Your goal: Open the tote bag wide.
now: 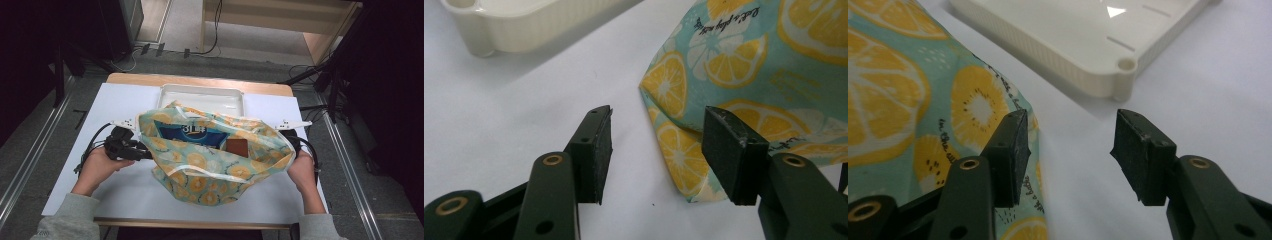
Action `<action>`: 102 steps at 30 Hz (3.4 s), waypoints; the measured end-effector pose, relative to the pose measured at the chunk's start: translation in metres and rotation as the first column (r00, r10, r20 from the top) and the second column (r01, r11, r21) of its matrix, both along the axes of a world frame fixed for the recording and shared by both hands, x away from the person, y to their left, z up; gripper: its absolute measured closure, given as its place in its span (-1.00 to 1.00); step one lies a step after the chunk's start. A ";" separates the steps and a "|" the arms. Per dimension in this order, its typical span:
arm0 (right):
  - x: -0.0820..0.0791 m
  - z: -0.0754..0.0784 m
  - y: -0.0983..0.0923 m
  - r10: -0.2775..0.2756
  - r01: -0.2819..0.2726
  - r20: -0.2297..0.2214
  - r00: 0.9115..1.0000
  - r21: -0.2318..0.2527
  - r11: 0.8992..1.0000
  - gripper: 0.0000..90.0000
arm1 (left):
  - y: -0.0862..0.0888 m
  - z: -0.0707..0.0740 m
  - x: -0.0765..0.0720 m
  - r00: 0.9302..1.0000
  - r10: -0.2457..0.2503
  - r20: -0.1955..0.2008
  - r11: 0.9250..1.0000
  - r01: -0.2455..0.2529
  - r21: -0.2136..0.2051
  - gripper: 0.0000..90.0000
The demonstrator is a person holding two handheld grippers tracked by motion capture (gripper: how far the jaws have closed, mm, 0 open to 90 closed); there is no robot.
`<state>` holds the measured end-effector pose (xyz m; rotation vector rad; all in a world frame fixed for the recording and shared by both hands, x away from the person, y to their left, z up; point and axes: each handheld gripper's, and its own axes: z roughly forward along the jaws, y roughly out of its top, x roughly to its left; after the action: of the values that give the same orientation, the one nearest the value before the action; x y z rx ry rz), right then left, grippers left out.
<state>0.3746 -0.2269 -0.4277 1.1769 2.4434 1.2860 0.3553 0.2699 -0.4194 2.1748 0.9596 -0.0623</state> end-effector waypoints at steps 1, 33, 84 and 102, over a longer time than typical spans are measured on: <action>0.001 -0.001 0.000 -0.008 0.008 -0.020 1.000 -0.010 1.000 0.08 | -0.001 0.001 0.000 1.000 -0.010 0.003 1.000 0.010 0.011 -0.03; -0.002 0.004 -0.014 -0.005 0.005 -0.020 1.000 0.010 1.000 0.25 | 0.004 0.011 0.007 0.999 -0.036 0.007 0.999 0.036 0.000 -0.02; 0.009 0.075 -0.019 0.118 -0.117 -0.008 0.993 0.101 0.988 0.29 | 0.010 0.075 0.018 0.993 -0.119 0.013 0.992 0.119 -0.044 0.33; 0.004 0.133 -0.012 0.160 -0.162 0.027 0.987 0.097 0.982 0.38 | 0.009 0.128 0.020 0.985 -0.164 0.042 0.981 0.168 -0.098 0.46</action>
<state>0.3788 -0.2394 -0.2949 1.0007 2.5325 1.4701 0.3754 0.2791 -0.2916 2.1510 0.7381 -0.1499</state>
